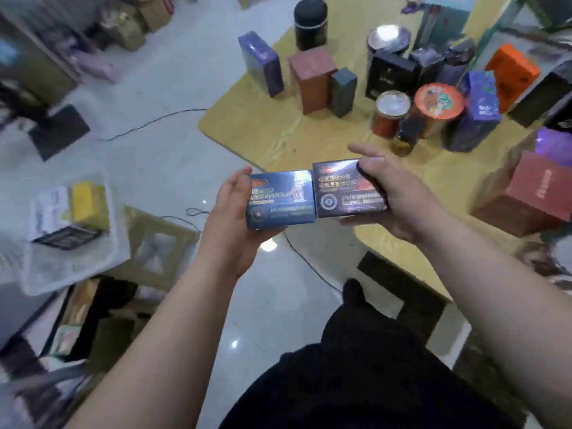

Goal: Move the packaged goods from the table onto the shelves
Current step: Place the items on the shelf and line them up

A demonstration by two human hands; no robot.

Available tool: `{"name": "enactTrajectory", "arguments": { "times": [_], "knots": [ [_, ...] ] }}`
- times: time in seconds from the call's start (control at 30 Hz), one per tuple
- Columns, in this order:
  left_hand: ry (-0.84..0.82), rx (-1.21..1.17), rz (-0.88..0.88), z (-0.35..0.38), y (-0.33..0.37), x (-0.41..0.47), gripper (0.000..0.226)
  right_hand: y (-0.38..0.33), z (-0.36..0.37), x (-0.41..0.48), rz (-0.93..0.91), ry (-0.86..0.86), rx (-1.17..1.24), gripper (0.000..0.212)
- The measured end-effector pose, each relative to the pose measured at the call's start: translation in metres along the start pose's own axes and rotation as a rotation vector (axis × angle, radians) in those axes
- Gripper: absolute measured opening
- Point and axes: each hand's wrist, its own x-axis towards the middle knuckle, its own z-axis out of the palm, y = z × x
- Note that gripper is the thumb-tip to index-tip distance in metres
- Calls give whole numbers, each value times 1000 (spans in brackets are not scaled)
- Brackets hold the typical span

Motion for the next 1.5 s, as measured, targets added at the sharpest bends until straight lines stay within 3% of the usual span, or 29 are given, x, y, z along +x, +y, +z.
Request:
{"name": "enactTrajectory", "arguments": {
  "times": [0.17,0.4,0.67,0.8,1.13,1.5],
  "knots": [
    [238,-144,107,-87,25,-71,21,-2,107,10,16,-289,-236,29],
    [748,-365,335,-157,11,-203,27,20,251,-21,103,-796,-428,26],
    [1300,-616,556,-147,-63,-353,28,86,337,-137,200,-1346,-585,29],
    [1527,-689,620,-123,-102,-418,28,118,345,-207,280,-1503,-651,27],
    [1818,-816,824,-93,-176,-598,51,176,364,-420,477,-1680,-670,42],
    [2080,-809,1035,-76,-234,-797,60,234,382,-659,512,-2130,-555,52]
  ]
}}
